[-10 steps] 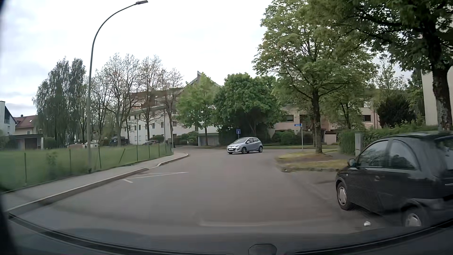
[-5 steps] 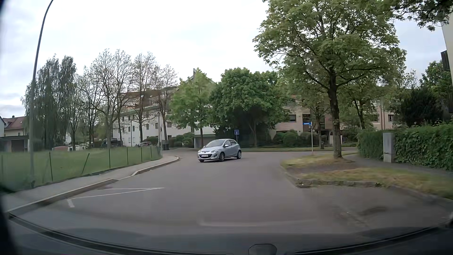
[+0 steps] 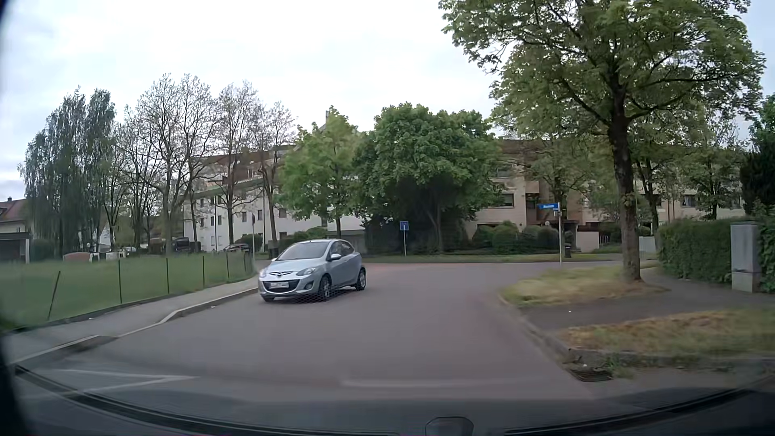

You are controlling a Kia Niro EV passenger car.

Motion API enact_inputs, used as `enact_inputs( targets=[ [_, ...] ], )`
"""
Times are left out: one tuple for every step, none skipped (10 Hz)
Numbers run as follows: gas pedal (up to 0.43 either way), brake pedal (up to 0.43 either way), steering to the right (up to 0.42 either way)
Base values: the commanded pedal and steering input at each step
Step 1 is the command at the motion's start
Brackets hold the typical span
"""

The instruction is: Follow the waypoints while adhering to traffic rules and regulations

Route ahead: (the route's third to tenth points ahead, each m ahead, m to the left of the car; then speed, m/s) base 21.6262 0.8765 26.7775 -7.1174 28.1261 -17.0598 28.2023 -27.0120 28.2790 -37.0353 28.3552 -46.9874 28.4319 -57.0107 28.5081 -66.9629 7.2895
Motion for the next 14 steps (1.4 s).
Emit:
enact_inputs(
  targets=[
    [0.0, 0.006, -0.006],
    [0.0, 0.006, -0.007],
    [0.0, 0.006, -0.006],
    [0.0, 0.006, -0.006],
    [0.0, 0.012, -0.007],
    [0.0, 0.012, -0.005],
    [0.0, 0.018, -0.002],
    [0.0, 0.012, 0.004],
    [0.0, 0.012, 0.012],
    [0.0, 0.012, 0.022],
    [0.0, 0.012, 0.035],
    [0.0, 0.006, 0.053],
    [0.0, 0.0, 0.08],
    [0.0, 0.0, 0.102]
  ],
)
